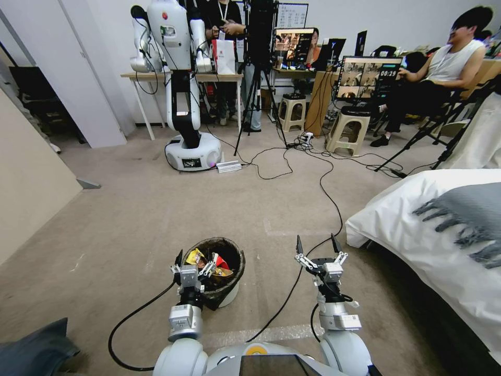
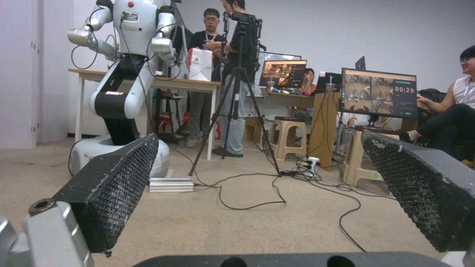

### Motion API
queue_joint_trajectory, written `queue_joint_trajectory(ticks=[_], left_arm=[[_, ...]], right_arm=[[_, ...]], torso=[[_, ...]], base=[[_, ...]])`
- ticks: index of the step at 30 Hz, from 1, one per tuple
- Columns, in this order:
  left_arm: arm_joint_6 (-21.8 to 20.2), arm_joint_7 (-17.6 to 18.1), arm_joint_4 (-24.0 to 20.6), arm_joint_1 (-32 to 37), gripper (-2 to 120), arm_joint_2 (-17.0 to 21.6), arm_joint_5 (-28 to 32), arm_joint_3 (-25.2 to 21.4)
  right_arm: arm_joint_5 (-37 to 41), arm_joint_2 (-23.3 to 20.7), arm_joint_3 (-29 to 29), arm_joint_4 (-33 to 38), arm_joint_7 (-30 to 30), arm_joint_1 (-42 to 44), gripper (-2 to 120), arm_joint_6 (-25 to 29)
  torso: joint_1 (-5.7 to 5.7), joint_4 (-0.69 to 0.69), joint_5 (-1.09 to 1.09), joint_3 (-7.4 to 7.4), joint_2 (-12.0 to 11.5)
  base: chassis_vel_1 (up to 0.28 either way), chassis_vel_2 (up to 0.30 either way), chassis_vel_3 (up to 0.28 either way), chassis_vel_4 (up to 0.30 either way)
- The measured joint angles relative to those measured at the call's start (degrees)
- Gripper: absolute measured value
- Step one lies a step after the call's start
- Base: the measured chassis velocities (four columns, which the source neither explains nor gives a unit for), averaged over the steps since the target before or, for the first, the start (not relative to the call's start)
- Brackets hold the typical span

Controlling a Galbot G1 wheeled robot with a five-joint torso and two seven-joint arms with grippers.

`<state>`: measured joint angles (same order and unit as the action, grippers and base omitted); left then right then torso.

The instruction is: Pick up the trash bin, then pick up the garbage from the floor and place it into the trash bin.

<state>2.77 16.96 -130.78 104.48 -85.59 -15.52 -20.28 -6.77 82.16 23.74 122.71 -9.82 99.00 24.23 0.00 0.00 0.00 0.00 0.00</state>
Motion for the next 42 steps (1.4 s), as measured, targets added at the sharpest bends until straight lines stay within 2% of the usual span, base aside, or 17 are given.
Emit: queue_joint_trajectory(ticks=[6,42], left_arm=[[0.6,0.8,0.4,0.0,97,-0.1,-0.3,-0.5],[0.0,1.1,0.2,-0.1,97,-0.2,0.1,-0.4]], right_arm=[[-0.1,0.1,0.3,-0.5,0.0,-0.1,100,0.0],[-0.2,0.2,0.4,-0.6,0.0,-0.1,100,-0.2]], torso=[[0.00,0.00,0.00,0.00,0.0],[0.00,0.00,0.00,0.00,0.0]], base=[[0.000,0.000,0.000,0.000],[0.000,0.000,0.000,0.000]])
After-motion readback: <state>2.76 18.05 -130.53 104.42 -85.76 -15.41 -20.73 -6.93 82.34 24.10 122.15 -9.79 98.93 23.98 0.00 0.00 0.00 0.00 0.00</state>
